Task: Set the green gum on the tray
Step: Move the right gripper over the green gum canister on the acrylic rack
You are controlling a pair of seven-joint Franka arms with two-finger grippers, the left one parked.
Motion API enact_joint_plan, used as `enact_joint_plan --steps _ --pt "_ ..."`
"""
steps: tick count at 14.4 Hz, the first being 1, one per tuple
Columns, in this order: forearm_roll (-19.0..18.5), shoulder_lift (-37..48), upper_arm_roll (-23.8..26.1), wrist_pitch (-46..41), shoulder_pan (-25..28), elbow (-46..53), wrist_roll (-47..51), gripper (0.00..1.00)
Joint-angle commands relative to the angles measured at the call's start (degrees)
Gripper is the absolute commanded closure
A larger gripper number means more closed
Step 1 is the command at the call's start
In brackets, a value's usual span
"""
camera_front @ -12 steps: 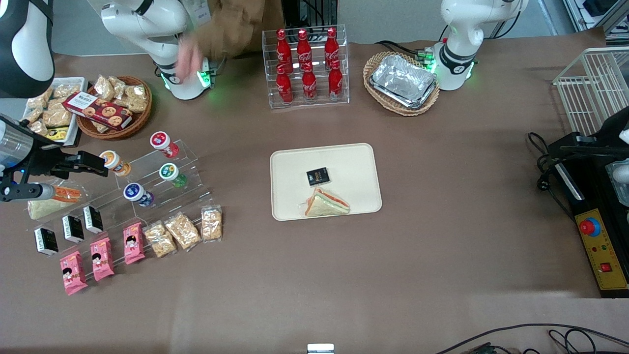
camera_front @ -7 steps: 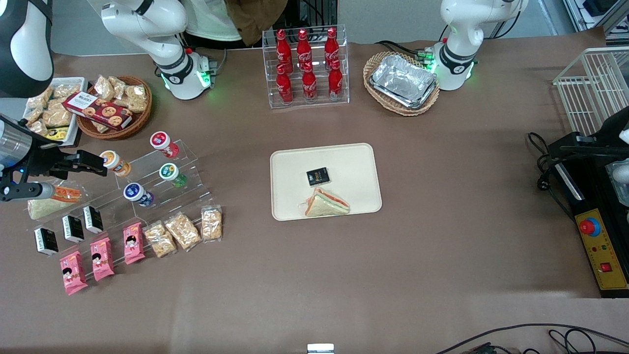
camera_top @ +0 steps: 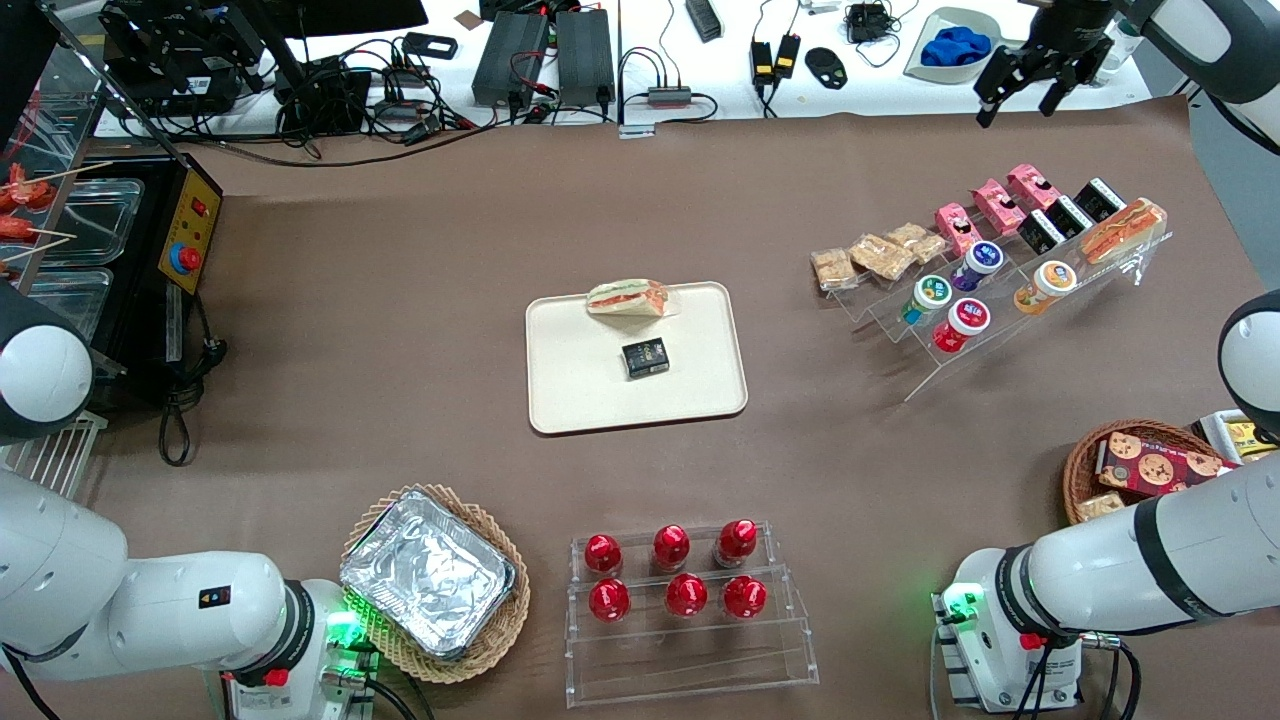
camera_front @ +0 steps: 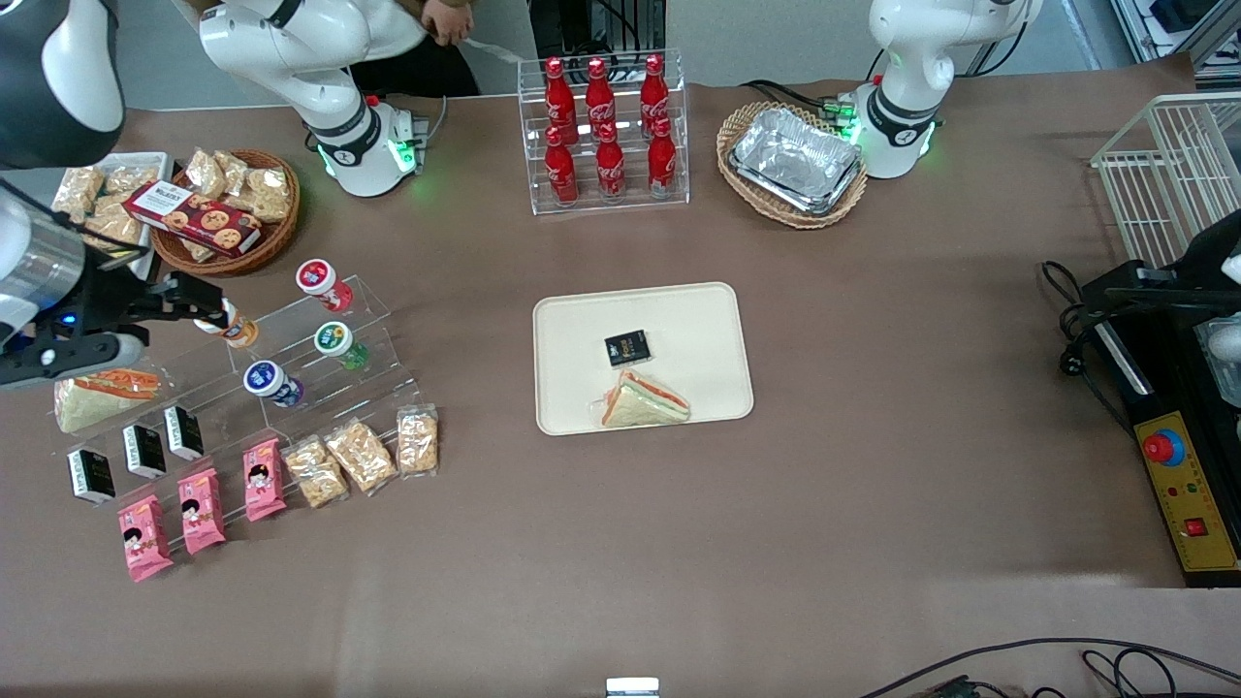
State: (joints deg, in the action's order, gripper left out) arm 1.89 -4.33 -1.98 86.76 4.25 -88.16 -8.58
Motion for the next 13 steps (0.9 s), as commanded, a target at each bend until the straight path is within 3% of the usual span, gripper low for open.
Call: enact_joint_plan --steps 1,4,9,13 --pt "3.6 1.7 -0.1 -0.4 0.4 -2.7 -2.8 0.0" --pt "3.6 4.8 -0.1 5.2 1.1 -10.8 -2.8 0.0" --pt "3.6 12.9 -0.1 23.1 2.0 -31.7 -5.9 0.0" --pt "3.6 15.5 -0.1 33.6 2.0 -42.9 -6.2 0.0"
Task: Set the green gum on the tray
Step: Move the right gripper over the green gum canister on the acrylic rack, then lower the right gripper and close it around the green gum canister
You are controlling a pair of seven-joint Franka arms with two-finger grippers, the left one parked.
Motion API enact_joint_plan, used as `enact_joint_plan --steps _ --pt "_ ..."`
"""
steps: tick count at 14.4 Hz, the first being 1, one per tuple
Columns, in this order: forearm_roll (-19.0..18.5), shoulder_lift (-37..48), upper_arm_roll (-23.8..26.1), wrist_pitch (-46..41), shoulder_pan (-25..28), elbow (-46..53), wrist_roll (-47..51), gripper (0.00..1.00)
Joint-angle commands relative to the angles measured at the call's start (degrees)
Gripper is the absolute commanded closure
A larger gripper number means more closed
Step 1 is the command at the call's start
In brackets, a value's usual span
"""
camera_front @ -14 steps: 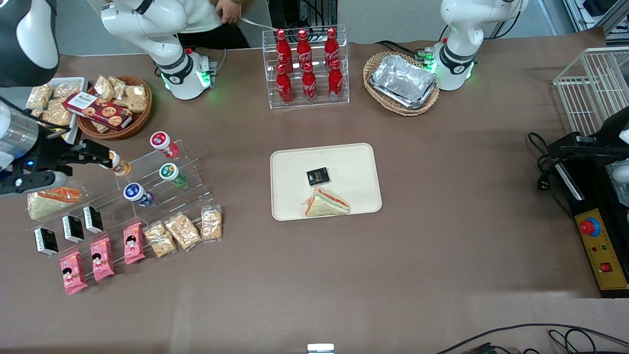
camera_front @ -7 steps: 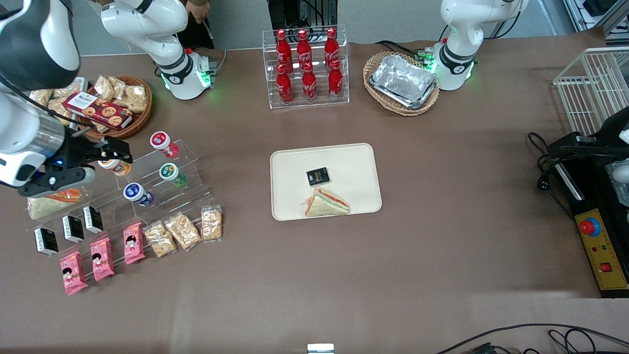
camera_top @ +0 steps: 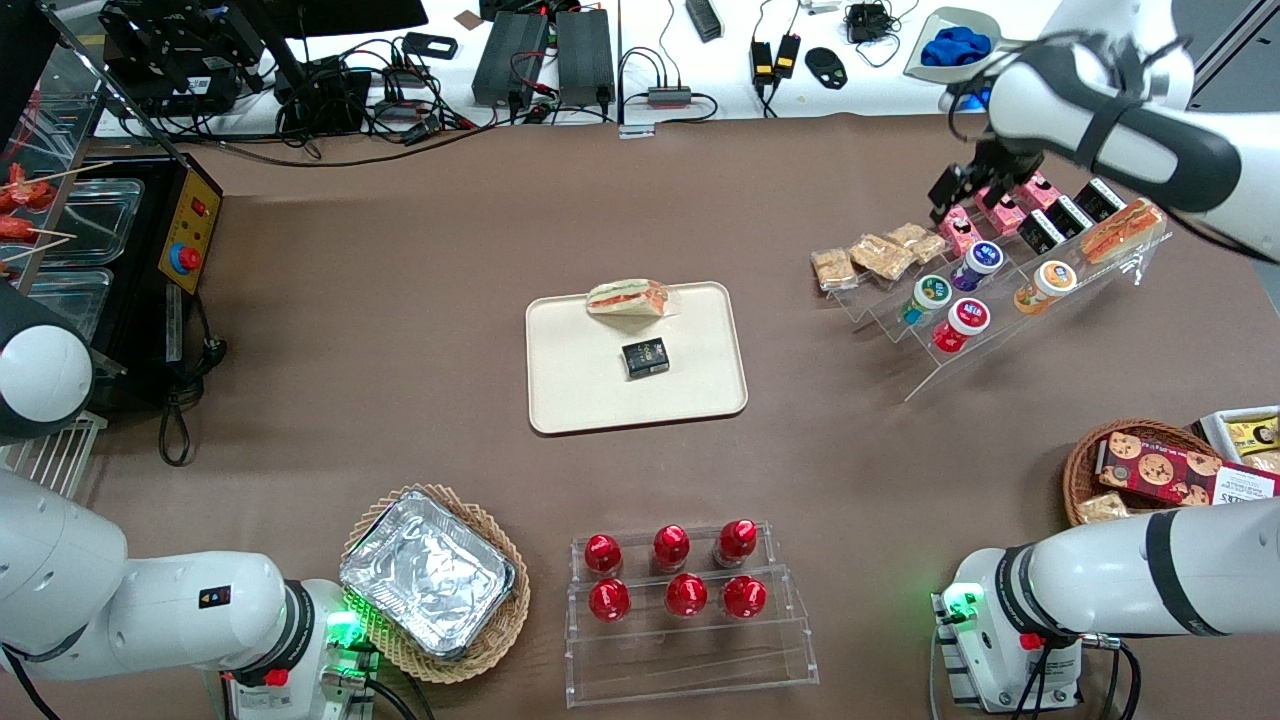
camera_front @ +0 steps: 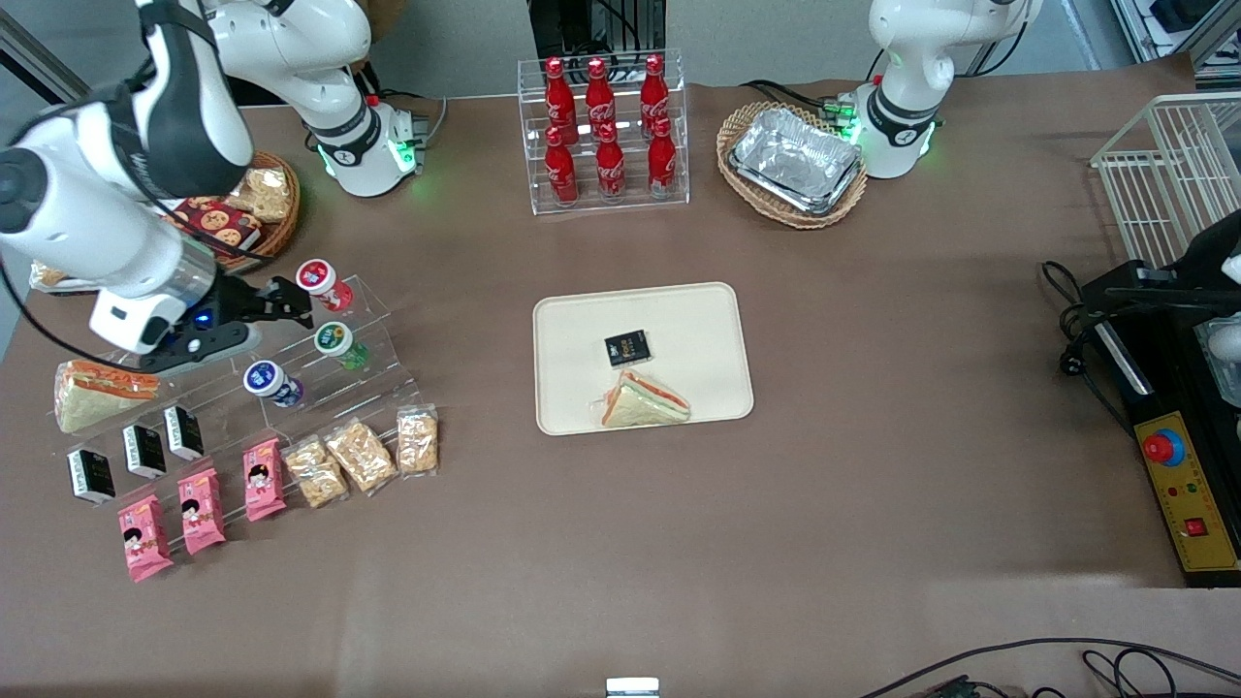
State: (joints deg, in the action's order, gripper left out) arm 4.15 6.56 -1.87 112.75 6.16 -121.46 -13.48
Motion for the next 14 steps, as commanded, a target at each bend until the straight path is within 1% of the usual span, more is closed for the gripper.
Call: enact_joint_plan --steps 1,8,10,14 --pt "1.2 4.9 -0.2 9.7 0.3 -11.7 -1.3 0.0" --pt "0.9 2.2 -0.2 24.6 1.5 -21.1 -1.4 0.0" --pt "0.9 2.5 -0.2 26.3 2.4 -23.1 -1.4 0.0" --pt "0.8 2.2 -0.2 27.7 3.1 -24.2 -1.4 0.0"
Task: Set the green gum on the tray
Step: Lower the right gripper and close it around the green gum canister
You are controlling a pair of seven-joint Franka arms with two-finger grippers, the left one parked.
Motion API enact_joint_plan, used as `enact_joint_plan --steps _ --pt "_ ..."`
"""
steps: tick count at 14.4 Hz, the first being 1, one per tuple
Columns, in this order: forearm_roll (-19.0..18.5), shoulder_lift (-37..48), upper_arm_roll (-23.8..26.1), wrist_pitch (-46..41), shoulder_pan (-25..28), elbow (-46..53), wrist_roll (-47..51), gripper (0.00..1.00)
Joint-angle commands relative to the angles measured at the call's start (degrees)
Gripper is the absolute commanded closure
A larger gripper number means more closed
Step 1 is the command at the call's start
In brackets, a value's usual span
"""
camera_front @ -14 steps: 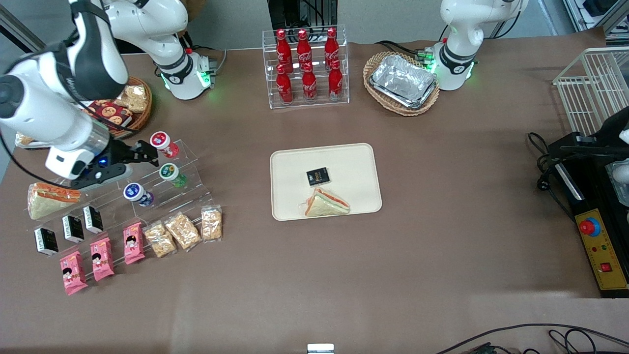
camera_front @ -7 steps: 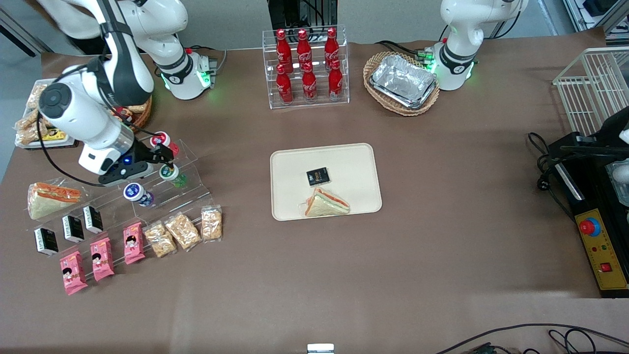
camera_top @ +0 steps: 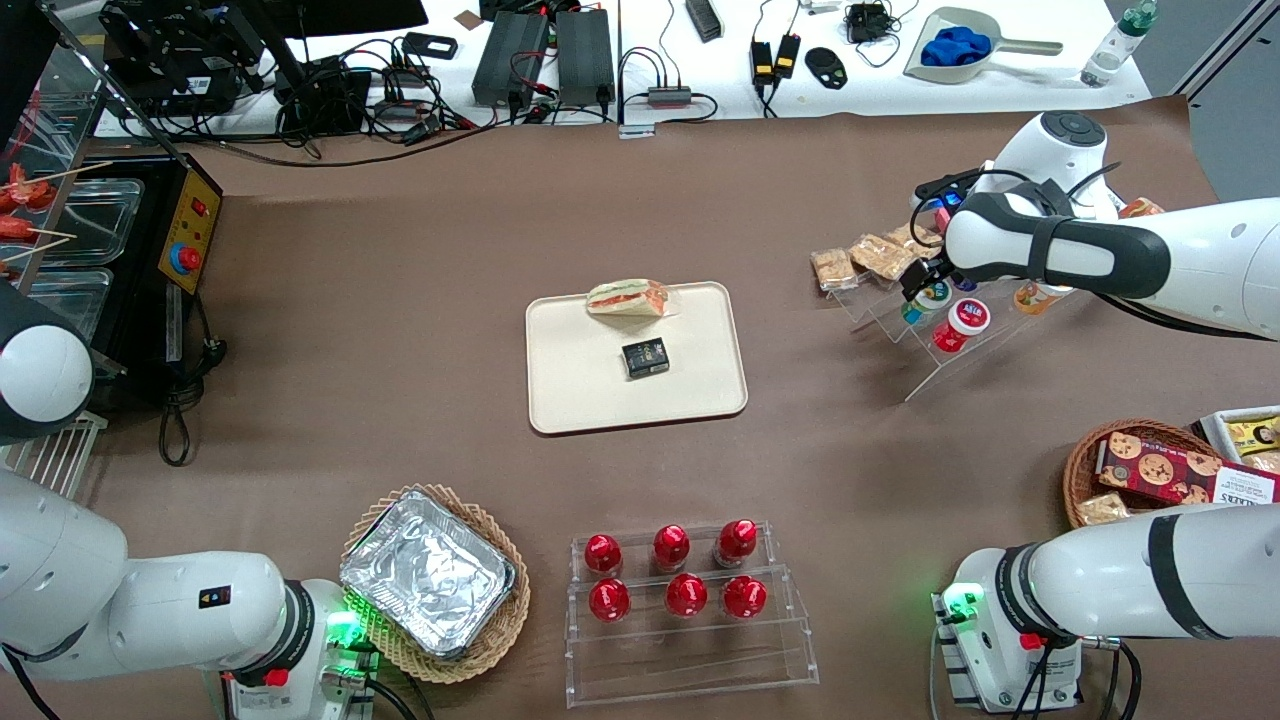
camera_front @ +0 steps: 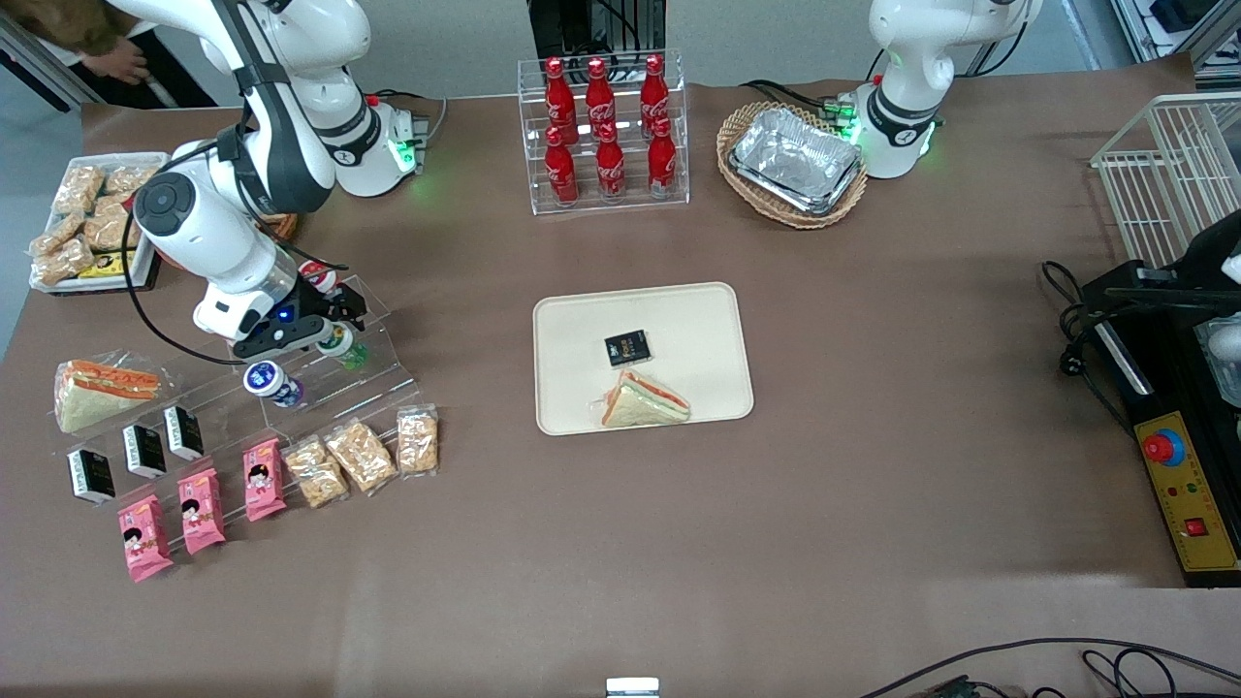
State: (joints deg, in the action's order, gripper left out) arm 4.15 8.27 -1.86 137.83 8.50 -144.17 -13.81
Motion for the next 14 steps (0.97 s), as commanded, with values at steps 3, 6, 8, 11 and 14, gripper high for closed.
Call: enact_joint_plan --steps 3,6,8,11,14 --pt "0.8 0.5 -0.3 4.9 1.3 -3.5 -1.3 0.0" --pt "0.7 0.2 -0.3 5.6 1.3 -3.8 -2.8 0.03" --pt "0.8 0.2 -0.3 5.5 1.3 -4.0 -3.1 0.15" --pt "0.8 -0.1 -0.3 5.4 1.2 -4.1 -3.2 0.41" --pt "0.8 -0.7 -0.3 5.3 1.1 -4.0 -3.0 0.81"
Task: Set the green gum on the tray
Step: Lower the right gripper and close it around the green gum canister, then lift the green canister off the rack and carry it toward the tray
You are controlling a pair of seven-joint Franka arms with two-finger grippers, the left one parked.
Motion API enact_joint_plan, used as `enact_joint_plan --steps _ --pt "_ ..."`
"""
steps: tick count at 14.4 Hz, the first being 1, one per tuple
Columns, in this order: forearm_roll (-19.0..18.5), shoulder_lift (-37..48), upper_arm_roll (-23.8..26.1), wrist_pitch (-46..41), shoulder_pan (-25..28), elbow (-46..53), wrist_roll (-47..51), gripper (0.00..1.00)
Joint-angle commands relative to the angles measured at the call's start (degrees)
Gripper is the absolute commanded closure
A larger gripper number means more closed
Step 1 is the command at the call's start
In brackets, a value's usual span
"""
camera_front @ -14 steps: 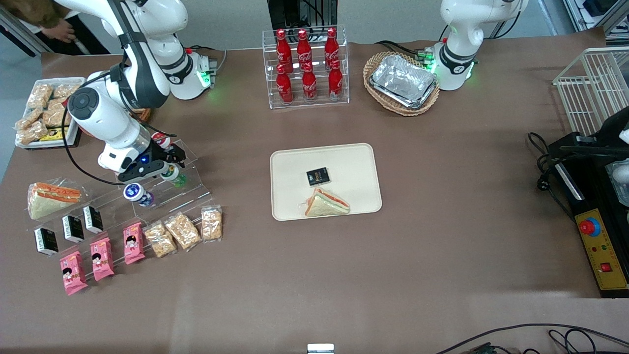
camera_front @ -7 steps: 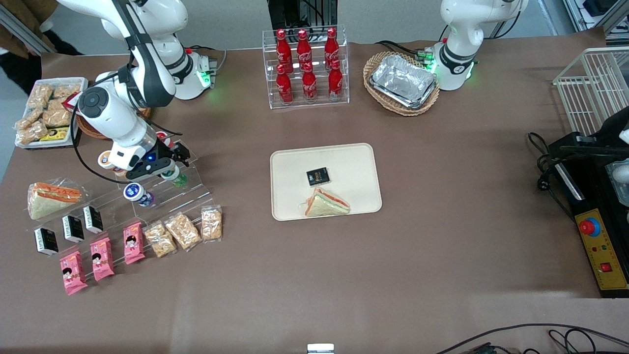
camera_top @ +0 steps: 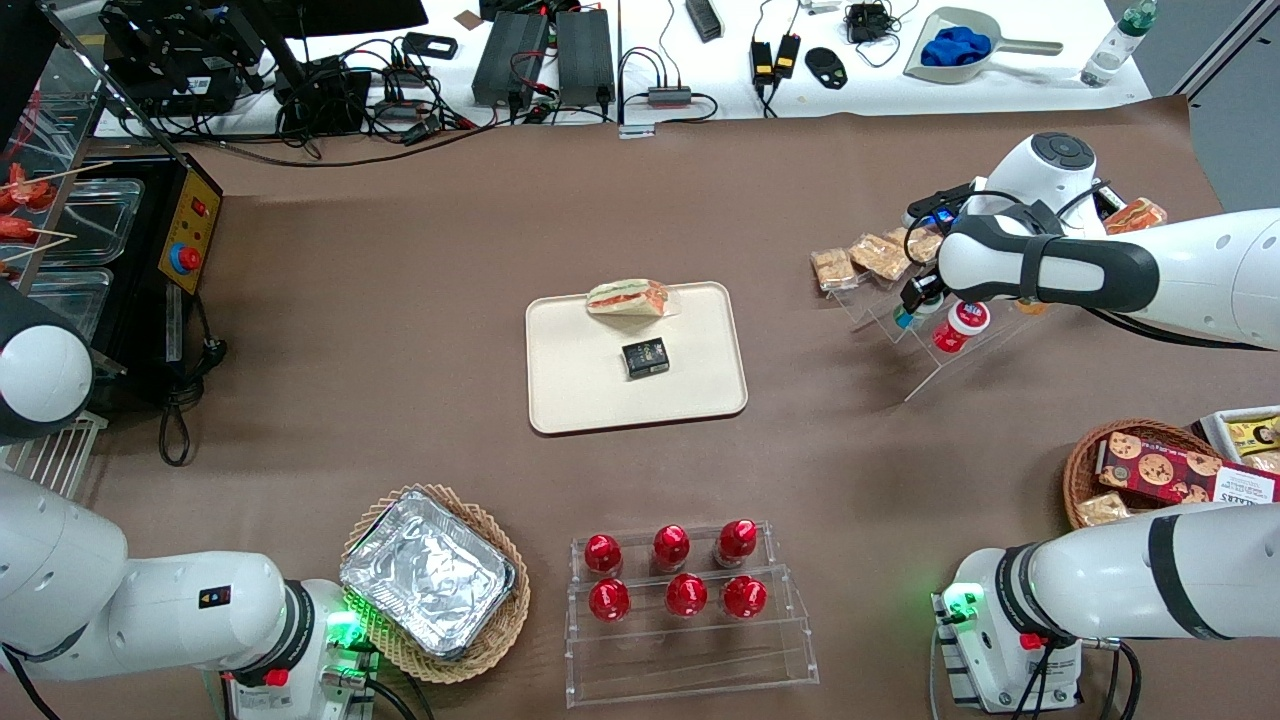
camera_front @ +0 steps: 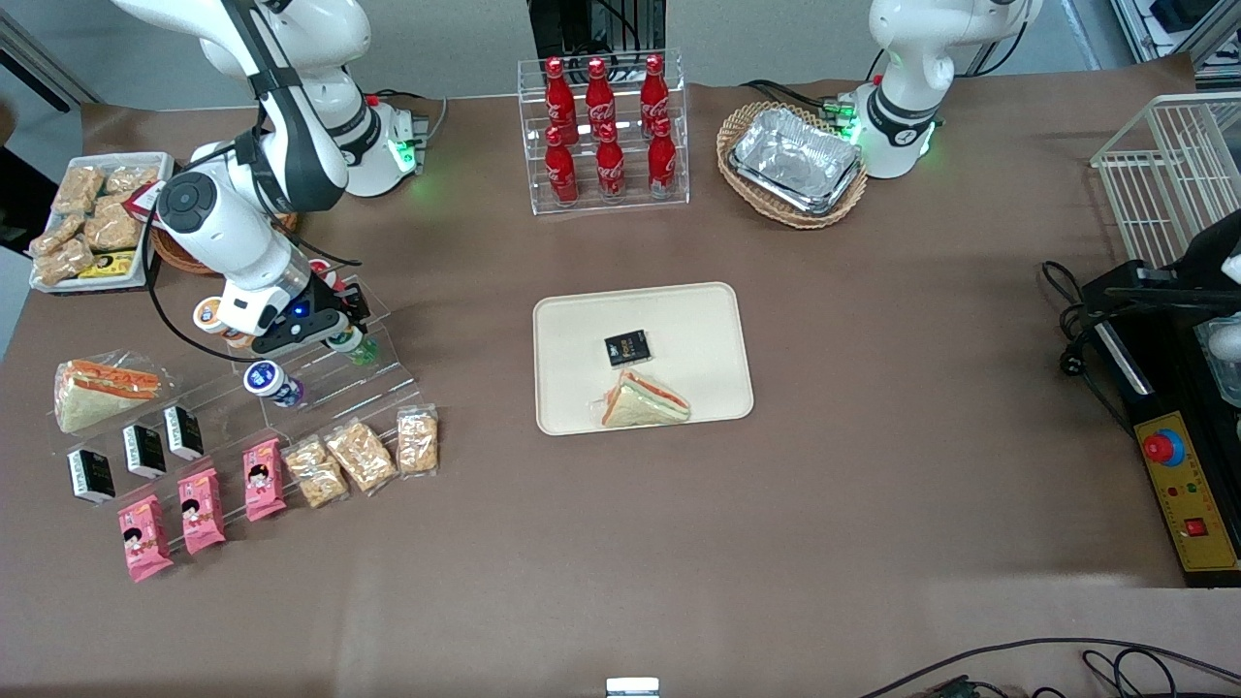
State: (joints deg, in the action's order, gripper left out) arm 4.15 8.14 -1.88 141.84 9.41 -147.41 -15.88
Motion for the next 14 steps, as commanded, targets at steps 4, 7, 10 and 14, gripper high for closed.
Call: enact_joint_plan --steps 4,7,10,14 --pt "0.8 -0.2 -0.5 0.8 0.1 0.1 -0.2 0.84" --pt "0.9 -0.1 -0.5 -4.4 0.1 6.1 0.0 0.83" --pt "0.8 -0.1 -0.7 -13.5 0.1 14.0 0.0 0.83" --pt "0.7 -0.6 -0.8 -29.7 -0.1 27.4 0.3 0.83"
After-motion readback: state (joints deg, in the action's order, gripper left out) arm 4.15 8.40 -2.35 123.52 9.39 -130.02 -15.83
